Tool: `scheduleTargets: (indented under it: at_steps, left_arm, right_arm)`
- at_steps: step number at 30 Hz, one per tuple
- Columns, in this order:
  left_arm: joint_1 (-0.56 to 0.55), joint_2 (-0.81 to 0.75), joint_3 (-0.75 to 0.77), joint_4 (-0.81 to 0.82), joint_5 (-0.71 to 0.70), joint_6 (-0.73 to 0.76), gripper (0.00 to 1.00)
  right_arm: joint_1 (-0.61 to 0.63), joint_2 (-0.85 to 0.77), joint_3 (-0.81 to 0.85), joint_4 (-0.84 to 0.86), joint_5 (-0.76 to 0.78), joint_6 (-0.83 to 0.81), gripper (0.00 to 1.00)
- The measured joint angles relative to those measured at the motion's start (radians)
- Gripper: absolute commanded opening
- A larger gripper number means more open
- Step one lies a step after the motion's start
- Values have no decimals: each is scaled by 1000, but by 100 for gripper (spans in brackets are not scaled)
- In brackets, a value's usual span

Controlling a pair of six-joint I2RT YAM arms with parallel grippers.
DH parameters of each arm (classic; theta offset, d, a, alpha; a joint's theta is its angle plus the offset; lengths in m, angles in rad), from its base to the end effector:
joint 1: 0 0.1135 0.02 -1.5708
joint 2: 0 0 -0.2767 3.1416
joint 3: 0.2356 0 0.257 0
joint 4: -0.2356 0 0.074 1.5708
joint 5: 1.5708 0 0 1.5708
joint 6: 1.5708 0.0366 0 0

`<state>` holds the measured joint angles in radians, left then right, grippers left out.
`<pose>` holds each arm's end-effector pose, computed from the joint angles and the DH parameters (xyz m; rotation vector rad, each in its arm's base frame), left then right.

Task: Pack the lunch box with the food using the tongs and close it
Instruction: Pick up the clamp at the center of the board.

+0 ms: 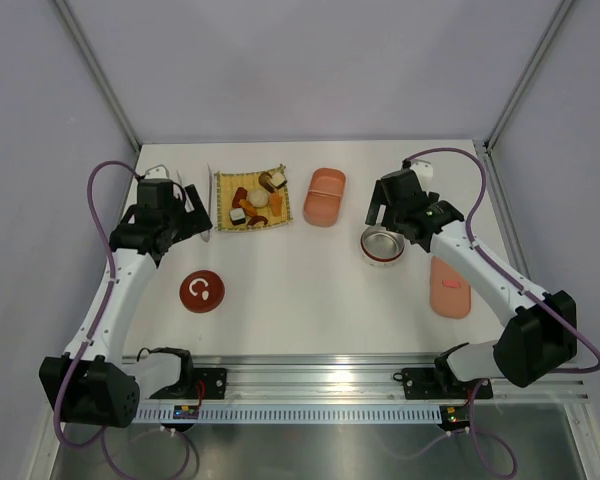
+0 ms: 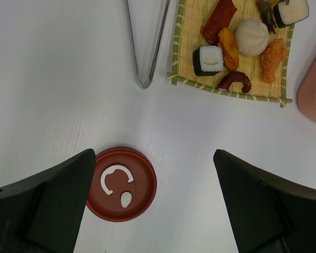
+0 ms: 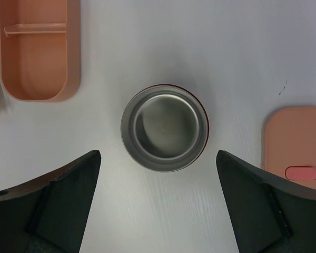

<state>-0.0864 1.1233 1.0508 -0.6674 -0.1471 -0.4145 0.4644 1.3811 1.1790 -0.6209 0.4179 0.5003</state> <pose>0.2348 -0.0150 0.3304 -0.4496 2.2581 -0.0873 0.2729 0.1201 0.3151 0.2323 2.2934 -0.0135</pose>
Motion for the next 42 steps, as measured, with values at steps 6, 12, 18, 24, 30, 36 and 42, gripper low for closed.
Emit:
scheduleTargets:
  at_steps: [6,12,18,24,30,36,42]
  left_arm:
    - [0,25,27,-27,-21,-2,99]
    - [0,35,34,-37,-96,-23,99]
    - [0,159,148,-110,-166,-14,99]
    - [0,333,290,-109,-169,8,99]
    - [3,560,456,-117,-120,31,99]
    - [11,801,628,-129,-84,56,99]
    - [38,940,671,-146,-71,72,99]
  right_arm:
    - [0,0,-3,14,-13,4,99]
    - [0,0,-8,35,-45,-7,99]
    - [0,-23,-25,48,-72,-18,100]
    - [0,-53,-37,49,-89,-25,100]
    - [0,-77,-63,56,-105,-26,100]
    - [0,-79,-82,56,-120,-26,100]
    - [0,-79,-96,56,-143,-26,99]
